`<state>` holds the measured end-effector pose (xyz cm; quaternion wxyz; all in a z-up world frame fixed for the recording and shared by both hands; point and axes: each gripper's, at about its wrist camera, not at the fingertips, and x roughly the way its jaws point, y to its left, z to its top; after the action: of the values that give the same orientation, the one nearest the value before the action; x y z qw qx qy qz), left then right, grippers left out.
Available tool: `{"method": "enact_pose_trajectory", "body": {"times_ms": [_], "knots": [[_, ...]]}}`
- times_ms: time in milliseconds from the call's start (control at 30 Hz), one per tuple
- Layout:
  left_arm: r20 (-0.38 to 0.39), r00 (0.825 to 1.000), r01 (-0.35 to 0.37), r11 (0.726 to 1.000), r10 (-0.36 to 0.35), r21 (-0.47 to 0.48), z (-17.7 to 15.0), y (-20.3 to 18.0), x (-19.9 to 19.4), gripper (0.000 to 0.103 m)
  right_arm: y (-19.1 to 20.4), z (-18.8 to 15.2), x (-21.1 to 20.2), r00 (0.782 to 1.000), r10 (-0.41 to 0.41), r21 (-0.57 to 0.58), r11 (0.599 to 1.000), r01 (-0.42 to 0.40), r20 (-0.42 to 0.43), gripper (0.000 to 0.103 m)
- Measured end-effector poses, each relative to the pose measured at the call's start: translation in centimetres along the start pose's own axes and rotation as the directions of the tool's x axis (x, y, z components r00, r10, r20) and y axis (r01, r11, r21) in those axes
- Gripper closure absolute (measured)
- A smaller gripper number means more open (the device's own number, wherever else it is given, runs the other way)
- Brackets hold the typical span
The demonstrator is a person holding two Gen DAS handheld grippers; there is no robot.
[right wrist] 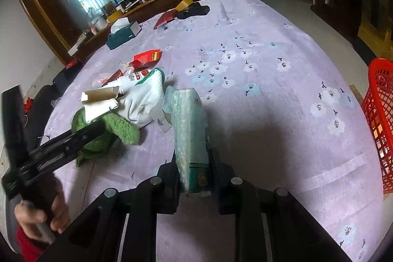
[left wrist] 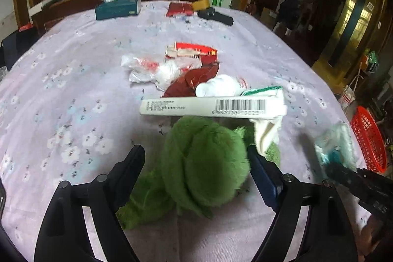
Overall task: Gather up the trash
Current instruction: 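Grasp the green towel with the left tool while the right tool grasps the tissue pack, then lift the towel and tissue pack and carry both toward the red wastebasket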
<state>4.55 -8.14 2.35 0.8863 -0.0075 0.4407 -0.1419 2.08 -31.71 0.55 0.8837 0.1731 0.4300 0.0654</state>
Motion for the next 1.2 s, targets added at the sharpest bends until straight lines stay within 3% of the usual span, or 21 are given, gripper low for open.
{"method": "enact_pose_trajectory", "body": {"times_ms": [67,200,367,633,900,1000,1200], "knots": [[-0.016,1.0,0.025,1.0,-0.025,-0.001,-0.2,-0.1,0.2,0.047,-0.1,-0.2,-0.3,1.0,0.005,0.002,1.0,-0.005,0.002,0.081],[0.004,1.0,0.008,1.0,-0.008,0.023,-1.2,-0.9,-1.3,0.053,-0.3,-0.4,-1.0,1.0,0.007,-0.004,1.0,-0.007,0.013,0.081],[0.06,0.998,0.03,0.999,-0.029,-0.018,-3.5,-1.4,-4.7,0.054,0.1,-0.9,-2.2,0.999,0.012,-0.028,1.0,-0.011,0.041,0.081],[0.201,0.979,0.033,0.999,-0.034,0.006,-5.2,-3.9,-9.9,0.054,1.1,-2.2,-3.9,0.996,0.014,-0.078,0.997,-0.007,0.087,0.081],[0.217,0.974,0.067,0.998,-0.07,0.02,-5.5,-5.0,-11.4,0.054,0.9,-2.9,-6.1,0.992,0.011,-0.077,0.997,-0.001,0.125,0.081],[0.198,0.973,0.122,0.992,-0.121,0.006,-5.3,-4.9,-11.7,0.054,0.9,-3.1,-6.5,0.992,0.011,-0.076,0.997,-0.002,0.129,0.081],[0.24,0.964,0.12,0.993,-0.116,0.0,-4.6,-4.9,-13.2,0.054,1.1,-3.5,-7.1,0.99,0.016,-0.071,0.997,-0.006,0.14,0.081]]}}
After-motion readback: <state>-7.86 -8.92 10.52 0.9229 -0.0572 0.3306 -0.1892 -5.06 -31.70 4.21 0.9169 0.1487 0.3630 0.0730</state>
